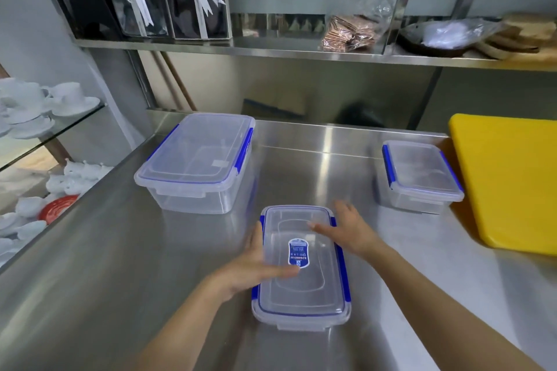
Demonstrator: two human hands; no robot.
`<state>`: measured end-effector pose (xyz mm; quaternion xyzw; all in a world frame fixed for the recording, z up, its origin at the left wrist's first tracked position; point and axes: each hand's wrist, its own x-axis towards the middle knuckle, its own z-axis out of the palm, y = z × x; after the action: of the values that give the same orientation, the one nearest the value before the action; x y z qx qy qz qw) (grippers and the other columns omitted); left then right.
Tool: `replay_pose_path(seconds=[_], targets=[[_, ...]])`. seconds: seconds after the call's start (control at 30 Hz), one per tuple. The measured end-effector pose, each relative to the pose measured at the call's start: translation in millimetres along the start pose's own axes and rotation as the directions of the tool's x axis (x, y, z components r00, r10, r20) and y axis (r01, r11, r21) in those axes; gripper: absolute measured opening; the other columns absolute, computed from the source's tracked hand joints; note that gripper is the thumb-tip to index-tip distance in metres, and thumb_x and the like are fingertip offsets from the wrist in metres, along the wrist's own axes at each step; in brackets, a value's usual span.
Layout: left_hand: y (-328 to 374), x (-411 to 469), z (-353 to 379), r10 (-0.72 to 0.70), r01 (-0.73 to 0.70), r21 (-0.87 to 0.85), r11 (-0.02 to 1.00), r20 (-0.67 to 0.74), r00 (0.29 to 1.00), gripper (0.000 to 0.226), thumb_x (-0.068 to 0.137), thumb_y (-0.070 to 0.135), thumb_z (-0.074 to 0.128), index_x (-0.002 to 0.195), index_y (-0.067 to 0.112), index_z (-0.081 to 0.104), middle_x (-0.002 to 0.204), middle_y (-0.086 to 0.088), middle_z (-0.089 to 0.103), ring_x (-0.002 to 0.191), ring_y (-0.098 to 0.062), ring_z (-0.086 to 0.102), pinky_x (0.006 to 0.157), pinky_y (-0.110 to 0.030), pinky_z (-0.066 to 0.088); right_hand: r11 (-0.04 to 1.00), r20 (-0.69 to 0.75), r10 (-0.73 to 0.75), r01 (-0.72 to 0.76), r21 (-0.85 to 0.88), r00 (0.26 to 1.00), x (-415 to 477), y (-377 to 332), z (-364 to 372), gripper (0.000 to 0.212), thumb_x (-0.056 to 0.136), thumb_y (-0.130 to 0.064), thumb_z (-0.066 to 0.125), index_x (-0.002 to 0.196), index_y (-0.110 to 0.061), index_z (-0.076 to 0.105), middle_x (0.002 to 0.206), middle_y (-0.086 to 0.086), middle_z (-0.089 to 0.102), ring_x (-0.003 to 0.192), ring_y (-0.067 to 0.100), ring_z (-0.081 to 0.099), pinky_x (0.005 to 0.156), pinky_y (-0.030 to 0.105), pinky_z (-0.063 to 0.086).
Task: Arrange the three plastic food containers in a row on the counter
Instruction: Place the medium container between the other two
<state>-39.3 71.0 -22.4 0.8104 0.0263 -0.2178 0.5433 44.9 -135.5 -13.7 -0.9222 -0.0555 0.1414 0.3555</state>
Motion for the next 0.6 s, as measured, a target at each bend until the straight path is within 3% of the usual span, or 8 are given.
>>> replay_pose_path(seconds=[0.07, 0.13, 0.2, 0.3, 0.47, 0.6], targets=[[-2, -6, -3, -0.030, -0.005, 0.276, 0.961, 0.123, 0.992, 0.143, 0.052, 0.048, 0.084, 0.140, 0.033, -0.028, 0.152, 0.005, -0.033, 0.141, -0.010, -0.021, 0.119, -0.041, 0.012, 0.984, 0.250, -0.072, 0.109, -0.139, 0.966, -8, -1, -7, 0.115, 0.056, -0.071, 0.066, 0.144, -0.032, 0.004, 0.157, 0.003, -0.006, 0.144, 0.025, -0.003, 0.114, 0.048, 0.015], [-4, -10, -5, -0.099, 0.001, 0.513, 0.858, 0.164, 0.981, 0.149, 0.049, 0.047, 0.085, 0.133, 0.035, -0.037, 0.145, 0.001, -0.045, 0.138, -0.013, -0.029, 0.119, -0.043, 0.008, 0.921, 0.483, -0.044, 0.223, -0.321, 0.874, -15, 2, -8, 0.125, 0.048, -0.074, 0.068, 0.139, -0.043, -0.013, 0.153, -0.002, -0.029, 0.140, 0.019, -0.024, 0.115, 0.048, 0.001], [-4, -11, -4, -0.182, 0.046, 0.630, 0.775, 0.153, 0.971, 0.151, 0.046, 0.050, 0.085, 0.127, 0.039, -0.042, 0.140, -0.001, -0.050, 0.138, -0.020, -0.031, 0.119, -0.044, 0.005, 0.847, 0.576, -0.005, 0.310, -0.433, 0.818, -20, 5, -4, 0.130, 0.046, -0.073, 0.070, 0.135, -0.046, -0.021, 0.149, -0.002, -0.036, 0.135, 0.018, -0.033, 0.114, 0.048, -0.005], [-6, -6, -1, -0.215, 0.075, 0.670, 0.739, 0.128, 0.968, 0.150, 0.042, 0.056, 0.084, 0.122, 0.048, -0.041, 0.137, 0.003, -0.054, 0.138, -0.024, -0.030, 0.117, -0.044, 0.007, 0.783, 0.570, 0.008, 0.350, -0.515, 0.822, -20, 8, 3, 0.133, 0.049, -0.068, 0.073, 0.133, -0.045, -0.027, 0.146, 0.000, -0.040, 0.132, 0.020, -0.038, 0.113, 0.048, -0.011], [-5, 9, -5, -0.125, 0.020, 0.656, 0.754, 0.113, 0.986, 0.139, 0.035, 0.065, 0.078, 0.112, 0.063, -0.037, 0.140, 0.012, -0.049, 0.141, -0.019, -0.024, 0.118, -0.045, 0.010, 0.797, 0.517, -0.006, 0.316, -0.514, 0.856, -6, 14, -3, 0.132, 0.052, -0.063, 0.076, 0.135, -0.045, -0.024, 0.149, -0.002, -0.037, 0.135, 0.021, -0.034, 0.114, 0.049, -0.005], [4, 36, -10, -0.026, -0.016, 0.594, 0.804, 0.061, 0.998, 0.134, 0.040, 0.061, 0.079, 0.134, 0.056, -0.016, 0.148, 0.023, -0.028, 0.142, -0.014, -0.010, 0.116, -0.042, 0.014, 0.860, 0.477, -0.041, 0.274, -0.431, 0.878, 13, 17, -20, 0.124, 0.056, -0.057, 0.077, 0.141, -0.039, -0.012, 0.153, -0.004, -0.027, 0.140, 0.020, -0.024, 0.115, 0.049, 0.006]])
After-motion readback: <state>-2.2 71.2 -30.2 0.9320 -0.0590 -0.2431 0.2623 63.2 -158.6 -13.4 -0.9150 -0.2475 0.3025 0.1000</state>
